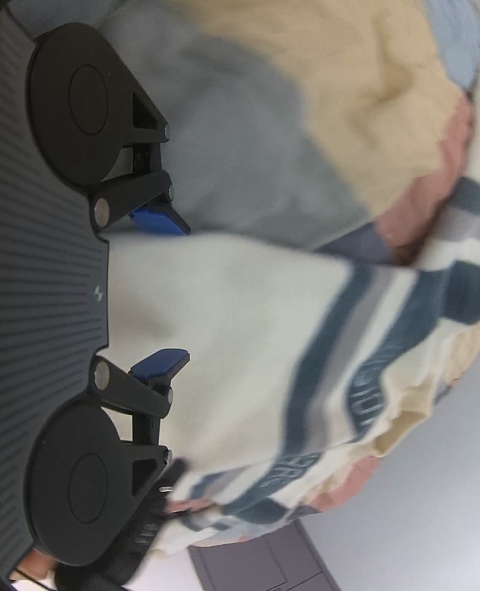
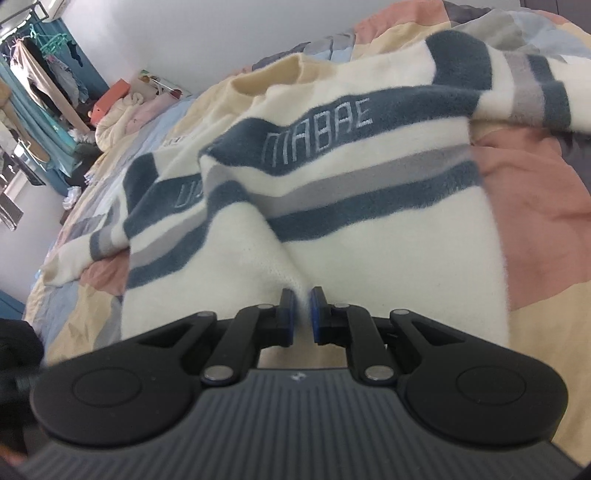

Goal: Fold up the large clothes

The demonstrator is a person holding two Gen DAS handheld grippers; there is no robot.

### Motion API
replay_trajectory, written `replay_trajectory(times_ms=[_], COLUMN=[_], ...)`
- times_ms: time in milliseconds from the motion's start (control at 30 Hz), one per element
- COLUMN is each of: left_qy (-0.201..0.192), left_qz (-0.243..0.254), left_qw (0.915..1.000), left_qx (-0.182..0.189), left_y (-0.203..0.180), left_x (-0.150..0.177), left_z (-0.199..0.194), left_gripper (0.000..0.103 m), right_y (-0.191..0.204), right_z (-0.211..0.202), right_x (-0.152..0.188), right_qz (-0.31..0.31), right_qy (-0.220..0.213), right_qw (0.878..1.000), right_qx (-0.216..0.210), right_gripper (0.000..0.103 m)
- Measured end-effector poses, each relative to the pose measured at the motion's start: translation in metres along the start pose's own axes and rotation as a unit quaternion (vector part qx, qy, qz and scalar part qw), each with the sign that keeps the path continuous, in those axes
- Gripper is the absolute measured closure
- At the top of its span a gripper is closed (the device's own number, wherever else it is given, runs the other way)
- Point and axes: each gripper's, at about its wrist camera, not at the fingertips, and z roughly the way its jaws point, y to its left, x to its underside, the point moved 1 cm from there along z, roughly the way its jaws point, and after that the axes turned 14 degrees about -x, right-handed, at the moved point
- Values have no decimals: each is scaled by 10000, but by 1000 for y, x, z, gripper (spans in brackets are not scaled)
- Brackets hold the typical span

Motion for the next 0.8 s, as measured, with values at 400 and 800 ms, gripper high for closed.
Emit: replay_trajectory(times_ms=[400, 800], left_qy=[-155, -851], left_qz=[-504, -260], left_qw=[9984, 9947], left_qx=[193, 521], left_y=[-8, 12], left_x=[55, 36], left_z=[-20, -87], left_gripper=[51, 92], right_y=[-7, 13], right_z=[-6, -21], right_x=[-1, 4], right_qz=[226, -36], right_qy=[-121, -128], right_qw=[9992, 9951], right_qx=[-318, -982], right_gripper=[91, 85])
